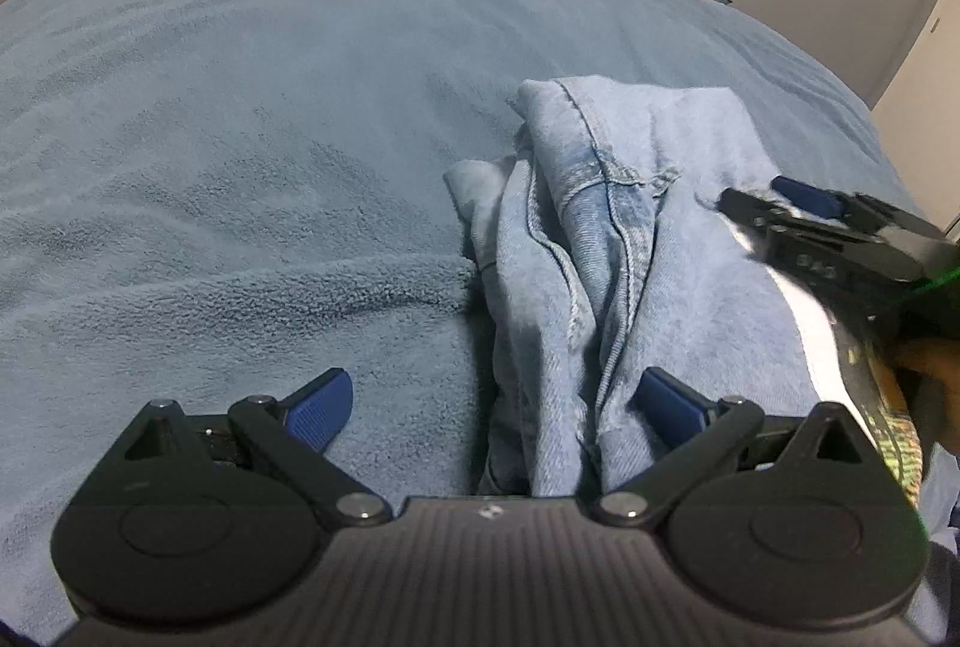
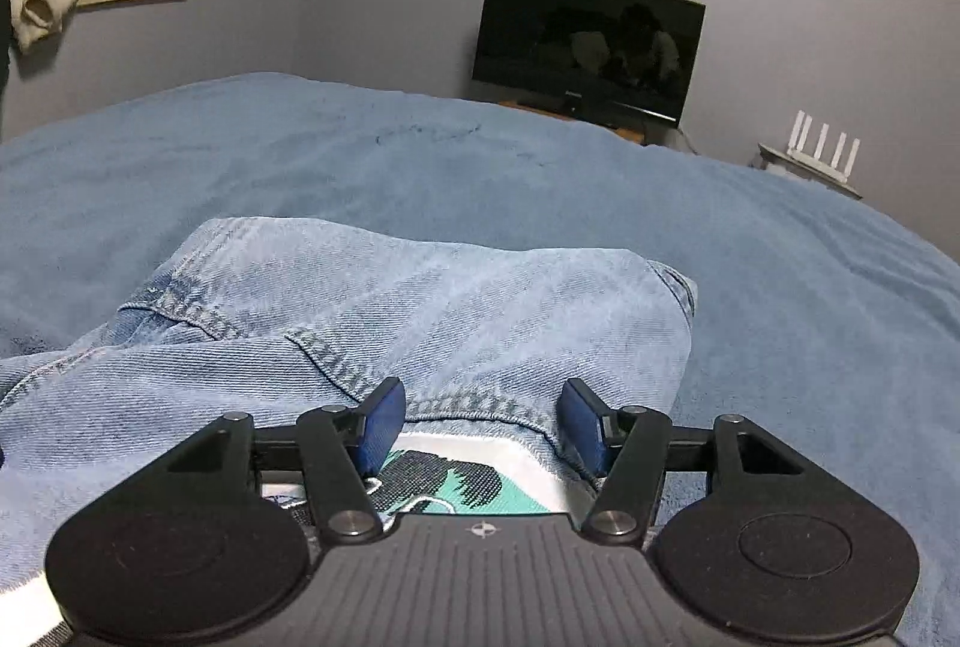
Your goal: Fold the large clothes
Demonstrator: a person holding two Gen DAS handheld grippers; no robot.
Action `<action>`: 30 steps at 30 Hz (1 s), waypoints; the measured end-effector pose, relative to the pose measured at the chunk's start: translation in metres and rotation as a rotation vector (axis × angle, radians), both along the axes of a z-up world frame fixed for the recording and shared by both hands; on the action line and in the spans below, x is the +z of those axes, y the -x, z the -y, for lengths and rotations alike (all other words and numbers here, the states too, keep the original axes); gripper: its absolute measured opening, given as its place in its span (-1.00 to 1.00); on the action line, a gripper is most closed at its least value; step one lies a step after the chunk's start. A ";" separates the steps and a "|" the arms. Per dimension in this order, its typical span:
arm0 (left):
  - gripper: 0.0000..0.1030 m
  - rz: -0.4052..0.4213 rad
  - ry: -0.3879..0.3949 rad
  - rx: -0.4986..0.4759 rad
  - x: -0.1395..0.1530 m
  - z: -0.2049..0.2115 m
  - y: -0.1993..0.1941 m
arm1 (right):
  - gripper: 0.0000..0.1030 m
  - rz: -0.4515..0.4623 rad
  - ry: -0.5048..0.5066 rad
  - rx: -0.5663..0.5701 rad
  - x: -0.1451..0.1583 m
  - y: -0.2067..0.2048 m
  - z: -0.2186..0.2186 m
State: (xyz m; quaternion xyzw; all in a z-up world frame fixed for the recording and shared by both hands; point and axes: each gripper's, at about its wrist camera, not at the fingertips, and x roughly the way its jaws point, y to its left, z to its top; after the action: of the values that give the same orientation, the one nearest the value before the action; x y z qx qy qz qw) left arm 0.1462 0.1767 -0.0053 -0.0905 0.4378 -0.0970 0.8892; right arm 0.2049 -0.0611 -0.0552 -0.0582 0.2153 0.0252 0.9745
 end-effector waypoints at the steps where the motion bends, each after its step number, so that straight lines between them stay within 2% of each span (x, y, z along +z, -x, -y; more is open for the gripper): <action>1: 1.00 0.000 -0.002 0.000 -0.001 0.000 -0.001 | 0.19 0.010 -0.023 0.011 0.005 0.007 0.001; 5: 1.00 0.002 0.001 0.003 -0.002 -0.001 0.001 | 0.22 0.080 -0.136 0.073 0.024 0.061 0.007; 8: 1.00 0.006 -0.009 0.005 -0.002 0.002 0.001 | 0.22 0.106 -0.103 0.156 0.029 0.113 0.002; 11: 1.00 0.008 -0.012 0.010 -0.001 0.002 0.003 | 0.25 0.095 -0.075 0.220 0.026 0.153 -0.003; 14: 1.00 0.010 -0.011 0.013 0.000 0.002 0.005 | 0.26 0.035 -0.017 0.224 0.014 0.168 -0.010; 15: 1.00 0.012 -0.002 0.012 0.001 0.002 0.006 | 0.26 0.011 -0.029 0.211 0.012 0.170 -0.010; 18: 0.99 0.020 0.106 0.024 0.006 -0.011 0.013 | 0.31 -0.035 -0.125 0.173 0.009 0.163 -0.002; 20: 0.99 0.003 0.246 0.024 0.005 -0.025 0.015 | 0.41 -0.056 -0.196 0.154 0.007 0.160 0.006; 22: 0.99 -0.040 0.344 0.027 -0.002 -0.034 0.016 | 0.53 -0.081 -0.297 0.132 0.001 0.156 0.017; 26: 0.99 -0.125 0.416 0.025 -0.016 -0.042 0.014 | 0.68 -0.152 -0.508 0.091 -0.008 0.146 0.037; 30: 1.00 -0.195 0.494 0.009 -0.027 -0.051 0.013 | 0.74 -0.185 -0.608 0.076 -0.020 0.136 0.043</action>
State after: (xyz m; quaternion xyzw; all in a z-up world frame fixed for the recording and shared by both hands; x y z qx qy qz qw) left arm 0.1333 0.2275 -0.0325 -0.3156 0.4840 -0.1876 0.7943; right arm 0.0691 -0.1039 -0.0752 0.2302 0.2831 0.1298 0.9220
